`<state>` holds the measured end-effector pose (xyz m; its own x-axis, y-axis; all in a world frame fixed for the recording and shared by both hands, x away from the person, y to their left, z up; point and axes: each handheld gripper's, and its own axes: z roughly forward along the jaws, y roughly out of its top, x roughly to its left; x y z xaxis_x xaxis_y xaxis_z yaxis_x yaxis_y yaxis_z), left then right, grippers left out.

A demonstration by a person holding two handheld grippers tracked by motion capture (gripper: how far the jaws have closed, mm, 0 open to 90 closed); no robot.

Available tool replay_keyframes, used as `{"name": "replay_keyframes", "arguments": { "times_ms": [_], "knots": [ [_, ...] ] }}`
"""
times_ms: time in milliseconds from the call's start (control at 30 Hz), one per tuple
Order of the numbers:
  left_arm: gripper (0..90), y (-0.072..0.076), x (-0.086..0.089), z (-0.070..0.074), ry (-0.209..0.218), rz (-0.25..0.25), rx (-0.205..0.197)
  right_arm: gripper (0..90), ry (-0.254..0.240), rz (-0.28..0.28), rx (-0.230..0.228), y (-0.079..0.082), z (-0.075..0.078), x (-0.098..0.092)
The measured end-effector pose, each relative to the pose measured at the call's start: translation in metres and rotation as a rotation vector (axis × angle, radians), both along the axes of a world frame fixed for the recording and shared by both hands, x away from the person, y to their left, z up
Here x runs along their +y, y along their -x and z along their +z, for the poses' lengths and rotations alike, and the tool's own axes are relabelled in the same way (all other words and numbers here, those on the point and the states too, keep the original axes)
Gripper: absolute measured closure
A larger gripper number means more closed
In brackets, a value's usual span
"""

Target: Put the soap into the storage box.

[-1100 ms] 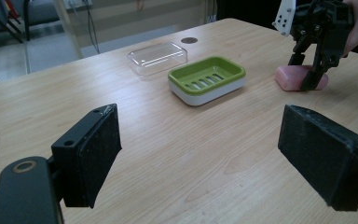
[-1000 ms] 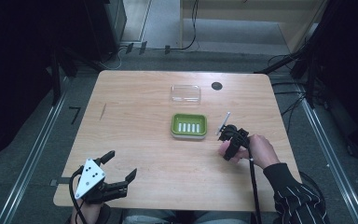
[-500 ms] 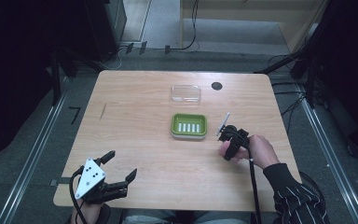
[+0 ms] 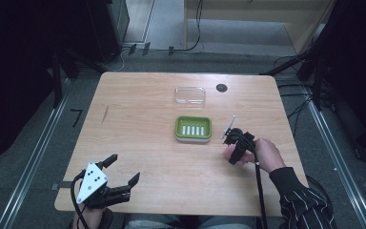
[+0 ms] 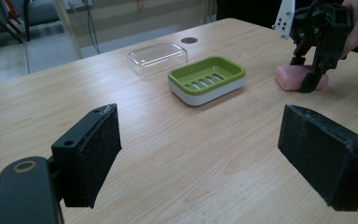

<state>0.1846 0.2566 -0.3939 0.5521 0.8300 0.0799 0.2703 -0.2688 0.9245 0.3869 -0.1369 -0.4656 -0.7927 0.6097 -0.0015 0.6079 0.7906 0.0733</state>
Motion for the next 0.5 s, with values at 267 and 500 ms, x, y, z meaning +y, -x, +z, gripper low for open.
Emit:
{"name": "replay_keyframes", "arguments": {
  "times_ms": [267, 500],
  "knots": [
    [13.9, -0.0003, 0.0000, -0.0001, 0.000, 0.000, 0.000, 38.4, -0.008, 0.000, 0.002, -0.0003, 0.0001, -0.0008],
    [13.9, -0.0003, -0.0003, -0.0002, 0.001, -0.002, 0.002, 38.4, -0.011, 0.003, -0.007, -0.0007, 0.0015, -0.0004]
  ]
}}
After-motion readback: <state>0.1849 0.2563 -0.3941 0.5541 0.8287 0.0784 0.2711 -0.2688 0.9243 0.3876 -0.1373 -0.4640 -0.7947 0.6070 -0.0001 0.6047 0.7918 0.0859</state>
